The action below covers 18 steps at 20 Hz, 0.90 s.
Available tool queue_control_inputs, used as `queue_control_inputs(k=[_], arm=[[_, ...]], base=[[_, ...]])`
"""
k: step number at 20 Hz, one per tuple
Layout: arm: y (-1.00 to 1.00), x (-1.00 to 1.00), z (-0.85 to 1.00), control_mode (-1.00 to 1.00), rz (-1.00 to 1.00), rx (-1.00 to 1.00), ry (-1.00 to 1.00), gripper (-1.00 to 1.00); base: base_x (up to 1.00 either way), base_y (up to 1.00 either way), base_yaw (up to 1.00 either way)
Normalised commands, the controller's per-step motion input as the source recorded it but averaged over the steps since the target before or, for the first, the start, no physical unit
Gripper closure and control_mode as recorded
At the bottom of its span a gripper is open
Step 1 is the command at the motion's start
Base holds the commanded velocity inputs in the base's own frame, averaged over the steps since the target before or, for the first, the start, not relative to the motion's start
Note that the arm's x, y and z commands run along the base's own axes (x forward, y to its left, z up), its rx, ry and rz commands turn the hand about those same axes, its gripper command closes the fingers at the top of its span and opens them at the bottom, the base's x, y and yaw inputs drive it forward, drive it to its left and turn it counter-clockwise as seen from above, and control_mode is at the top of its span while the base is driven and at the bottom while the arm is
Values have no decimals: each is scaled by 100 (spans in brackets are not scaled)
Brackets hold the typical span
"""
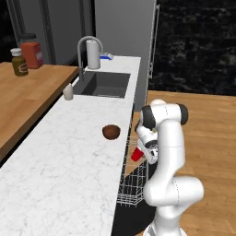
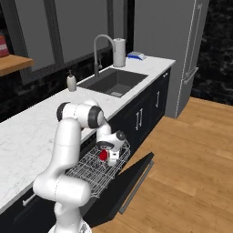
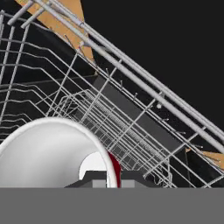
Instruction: Pick up the cup and bowl from the counter, place them in the dishwasher, and close the dishwasher door.
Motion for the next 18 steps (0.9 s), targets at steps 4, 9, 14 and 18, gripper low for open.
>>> queue_control_inputs(k=[4,9,14,18], arm=[[23,37,-27,-100,-8,0,15,100],[7,5,-20,-100,-10,0,12,-100],[0,0,-10,-100,-10,3,8,-100],[0,-37,29,-100,-9,8,0,-100]], base=[[0,0,0],[0,0,0],[0,0,0],[0,0,0]])
